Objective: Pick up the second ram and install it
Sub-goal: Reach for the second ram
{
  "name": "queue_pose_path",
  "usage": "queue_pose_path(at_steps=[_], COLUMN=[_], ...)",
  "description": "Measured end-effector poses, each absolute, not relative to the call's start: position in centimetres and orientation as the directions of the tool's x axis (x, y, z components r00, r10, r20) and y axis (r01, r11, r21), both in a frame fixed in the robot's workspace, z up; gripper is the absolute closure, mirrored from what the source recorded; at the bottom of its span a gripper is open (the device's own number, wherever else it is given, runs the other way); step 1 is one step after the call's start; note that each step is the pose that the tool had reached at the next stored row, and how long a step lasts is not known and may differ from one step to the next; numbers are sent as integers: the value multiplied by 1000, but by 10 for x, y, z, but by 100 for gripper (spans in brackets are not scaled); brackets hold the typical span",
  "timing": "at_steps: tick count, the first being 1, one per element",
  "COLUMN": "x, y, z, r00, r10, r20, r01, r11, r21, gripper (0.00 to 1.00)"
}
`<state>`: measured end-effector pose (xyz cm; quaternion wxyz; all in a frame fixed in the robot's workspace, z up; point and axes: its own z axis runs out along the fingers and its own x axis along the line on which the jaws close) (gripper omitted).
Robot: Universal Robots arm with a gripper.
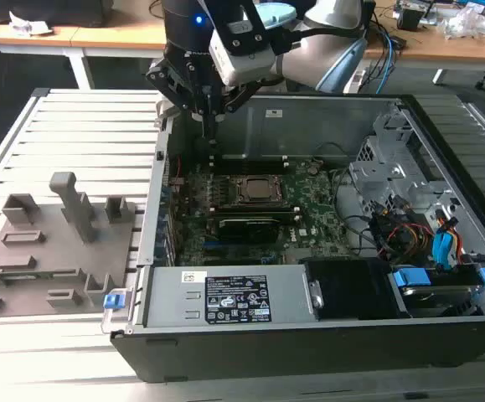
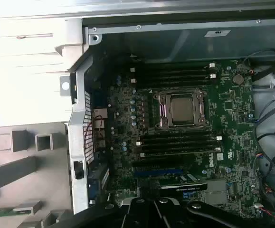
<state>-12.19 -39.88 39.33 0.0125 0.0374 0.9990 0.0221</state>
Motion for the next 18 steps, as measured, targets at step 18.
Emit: queue_pose_path(at_steps=[18], x=[-180], y=[-399], z=[393], r00=[-997], r10=[75], r20=[-23], r01=[74], r11=[996], r21=[45], gripper=[89])
